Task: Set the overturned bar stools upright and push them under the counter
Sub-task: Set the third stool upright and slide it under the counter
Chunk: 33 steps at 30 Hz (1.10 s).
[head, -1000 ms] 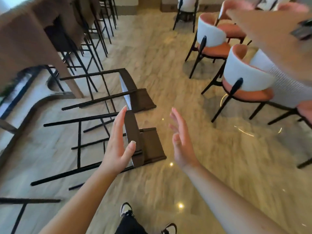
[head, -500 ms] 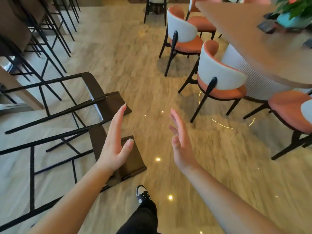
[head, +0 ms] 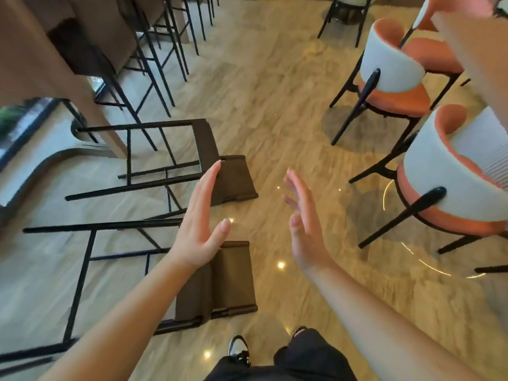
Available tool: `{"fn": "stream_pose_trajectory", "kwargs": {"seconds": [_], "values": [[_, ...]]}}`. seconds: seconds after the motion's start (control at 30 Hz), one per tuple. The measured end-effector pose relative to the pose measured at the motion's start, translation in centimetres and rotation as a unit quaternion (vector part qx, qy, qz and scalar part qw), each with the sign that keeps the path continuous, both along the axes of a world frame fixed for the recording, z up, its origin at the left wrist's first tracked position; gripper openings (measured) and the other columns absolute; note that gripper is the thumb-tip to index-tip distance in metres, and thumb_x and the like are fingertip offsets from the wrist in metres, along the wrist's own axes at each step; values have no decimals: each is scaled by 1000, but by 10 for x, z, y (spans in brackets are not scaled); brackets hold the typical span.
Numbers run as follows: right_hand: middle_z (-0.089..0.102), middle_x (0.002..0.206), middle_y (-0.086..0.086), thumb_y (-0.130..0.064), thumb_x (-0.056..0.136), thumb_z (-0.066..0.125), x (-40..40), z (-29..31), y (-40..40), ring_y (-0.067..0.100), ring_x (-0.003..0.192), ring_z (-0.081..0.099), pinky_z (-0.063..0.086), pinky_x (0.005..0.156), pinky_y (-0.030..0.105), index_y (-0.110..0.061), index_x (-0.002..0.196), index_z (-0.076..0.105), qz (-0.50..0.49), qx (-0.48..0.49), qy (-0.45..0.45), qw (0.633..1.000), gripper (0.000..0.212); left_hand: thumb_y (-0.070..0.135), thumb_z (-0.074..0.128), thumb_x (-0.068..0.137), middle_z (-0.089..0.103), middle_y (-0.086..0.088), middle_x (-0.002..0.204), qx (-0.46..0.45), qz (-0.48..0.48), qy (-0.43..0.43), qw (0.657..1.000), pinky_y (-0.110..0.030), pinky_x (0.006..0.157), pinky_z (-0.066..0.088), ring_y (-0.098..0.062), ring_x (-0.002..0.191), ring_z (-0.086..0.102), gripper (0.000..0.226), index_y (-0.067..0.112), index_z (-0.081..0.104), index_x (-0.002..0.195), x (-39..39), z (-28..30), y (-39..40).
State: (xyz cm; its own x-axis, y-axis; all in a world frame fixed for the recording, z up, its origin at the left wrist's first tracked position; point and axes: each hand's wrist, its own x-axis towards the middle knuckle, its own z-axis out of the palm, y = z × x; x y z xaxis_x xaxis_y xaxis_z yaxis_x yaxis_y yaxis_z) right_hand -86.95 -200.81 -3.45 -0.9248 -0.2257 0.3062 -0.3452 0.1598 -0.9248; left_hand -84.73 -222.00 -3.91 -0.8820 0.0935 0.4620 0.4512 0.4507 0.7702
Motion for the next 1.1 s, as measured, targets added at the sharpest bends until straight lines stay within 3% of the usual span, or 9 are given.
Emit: {"fn": "stream_pose_trajectory", "kwargs": {"seconds": [0.3,0.43,0.57,0.77,0.87,1.1], "values": [[30,161,1,-78,90,25,-140,-32,-45,16,146,33,37,114,47,-25,154,25,210,1,-17,977,83,62,40,99,21,-4,167,-27,223,-19,974,-39,123,23,-25,153,22,85,6,16,159,-64,-34,-13],[29,161,-6,-72,94,29,-203,-50,-57,18,147,31,35,115,47,-17,155,26,359,26,-35,932,83,68,40,96,20,-2,167,-18,360,-58,931,-31,123,20,-20,153,21,84,20,13,160,-89,-52,7],[30,161,-8,-67,97,34,-243,-65,-76,18,147,33,37,113,52,-24,155,27,463,46,-25,885,73,66,45,94,14,9,168,6,484,-112,868,-34,118,22,-12,154,17,84,29,10,161,-86,-57,35],[29,161,-8,-64,97,43,-238,-104,-97,18,147,33,40,109,58,-28,156,27,551,81,-25,830,70,60,56,89,10,12,168,5,610,-163,775,-38,121,18,-11,155,12,93,28,7,161,-56,-80,64],[32,161,-4,-60,97,50,-218,-130,-92,22,146,34,42,107,57,-24,155,29,590,87,-22,802,72,62,58,86,8,8,169,0,656,-182,732,-47,122,21,-15,156,10,99,26,4,161,-38,-102,85],[32,160,-2,-54,97,53,-176,-182,-58,23,147,33,40,111,53,-18,154,30,627,105,-8,772,71,57,62,88,15,-9,167,-68,694,-217,683,-43,124,18,-25,156,12,101,8,10,159,3,-162,145]]}}
